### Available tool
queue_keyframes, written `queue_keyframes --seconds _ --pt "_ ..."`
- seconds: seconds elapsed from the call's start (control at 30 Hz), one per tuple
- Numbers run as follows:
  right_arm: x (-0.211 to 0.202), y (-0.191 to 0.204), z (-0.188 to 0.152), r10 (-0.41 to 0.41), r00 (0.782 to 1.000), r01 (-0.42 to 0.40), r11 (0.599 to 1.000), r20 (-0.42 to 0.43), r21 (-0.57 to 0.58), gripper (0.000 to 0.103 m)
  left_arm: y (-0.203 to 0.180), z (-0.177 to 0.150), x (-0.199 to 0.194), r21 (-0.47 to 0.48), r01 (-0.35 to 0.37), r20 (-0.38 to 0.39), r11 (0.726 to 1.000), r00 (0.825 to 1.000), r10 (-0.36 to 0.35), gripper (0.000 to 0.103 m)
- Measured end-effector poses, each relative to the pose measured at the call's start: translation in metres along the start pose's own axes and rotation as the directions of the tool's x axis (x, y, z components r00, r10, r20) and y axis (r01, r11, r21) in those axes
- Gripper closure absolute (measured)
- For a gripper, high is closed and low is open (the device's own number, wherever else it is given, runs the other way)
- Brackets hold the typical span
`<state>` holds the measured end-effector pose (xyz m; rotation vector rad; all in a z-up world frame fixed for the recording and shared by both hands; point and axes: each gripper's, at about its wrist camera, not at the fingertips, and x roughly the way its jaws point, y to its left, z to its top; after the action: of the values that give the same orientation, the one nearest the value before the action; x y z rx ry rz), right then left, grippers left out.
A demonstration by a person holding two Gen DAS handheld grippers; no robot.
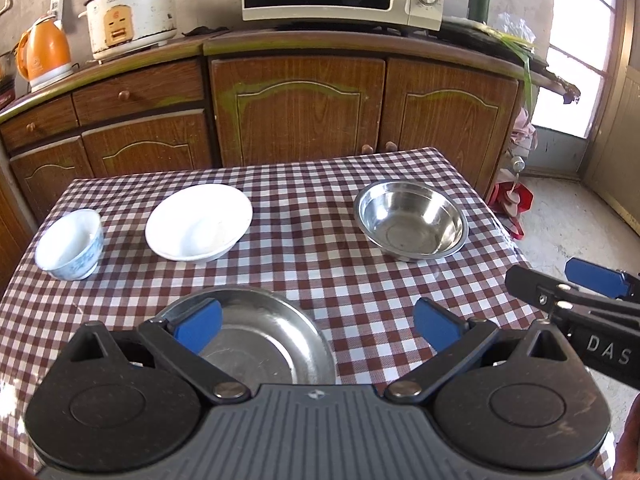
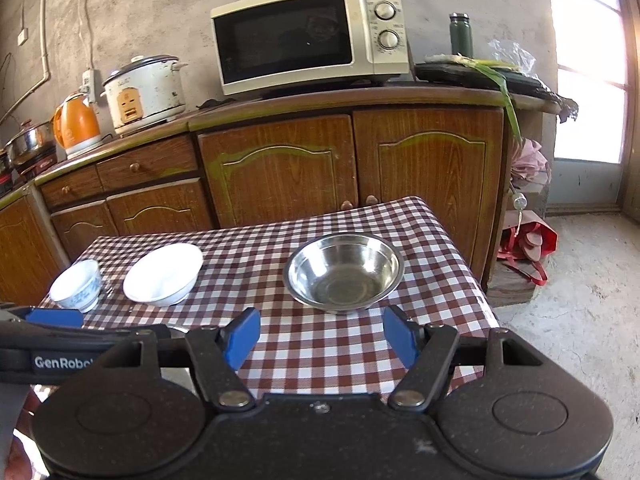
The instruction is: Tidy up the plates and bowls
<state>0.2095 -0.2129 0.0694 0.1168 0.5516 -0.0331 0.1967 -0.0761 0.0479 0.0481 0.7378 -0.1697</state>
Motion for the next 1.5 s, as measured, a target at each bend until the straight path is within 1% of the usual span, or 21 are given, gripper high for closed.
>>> queue_keyframes --seconds 0.23,0.5,0.73,0.83,1.0,1.23,1.37,1.5 --pt "0.017 -0.017 0.008 -0.008 1.000 0.008 1.000 0.000 0.027 0.022 -0.011 0.007 0.020 0.008 -0.002 -0.012 1.000 1.000 0.002 0.000" --pt "0.042 -0.033 0.011 -0.020 0.999 0.021 0.999 -0.025 0.044 0.022 -0.018 0.013 0.047 0.001 -0.006 -0.034 1.000 0.999 0.006 0.000" --pt "0.070 -0.044 0.017 -0.032 0.998 0.035 0.997 -0.048 0.061 0.022 -0.022 0.021 0.075 0.007 0.007 -0.048 1.000 0.999 -0.007 0.000" --pt "0.085 -0.049 0.022 -0.036 0.997 0.040 0.997 -0.064 0.068 0.022 -0.020 0.027 0.089 0.010 0.001 -0.042 1.000 0.999 -0.001 0.000" --pt "0.112 -0.061 0.032 -0.065 0.995 0.071 0.994 -0.071 0.085 0.022 -0.019 0.040 0.113 0.021 -0.007 -0.032 1.000 0.999 0.007 0.000" --pt "0.153 -0.073 0.035 -0.094 0.990 0.102 0.992 -0.105 0.075 0.022 -0.020 0.054 0.157 0.003 -0.001 -0.065 1.000 0.998 0.001 0.000" --pt "0.175 -0.081 0.032 -0.095 0.988 0.107 0.989 -0.121 0.103 0.022 -0.016 0.061 0.182 -0.042 0.014 -0.111 0.999 0.994 -0.019 0.000" --pt "0.196 -0.085 0.034 -0.100 0.986 0.115 0.988 -0.134 0.105 0.022 -0.016 0.065 0.198 -0.061 0.010 -0.125 0.998 0.992 -0.017 0.000"
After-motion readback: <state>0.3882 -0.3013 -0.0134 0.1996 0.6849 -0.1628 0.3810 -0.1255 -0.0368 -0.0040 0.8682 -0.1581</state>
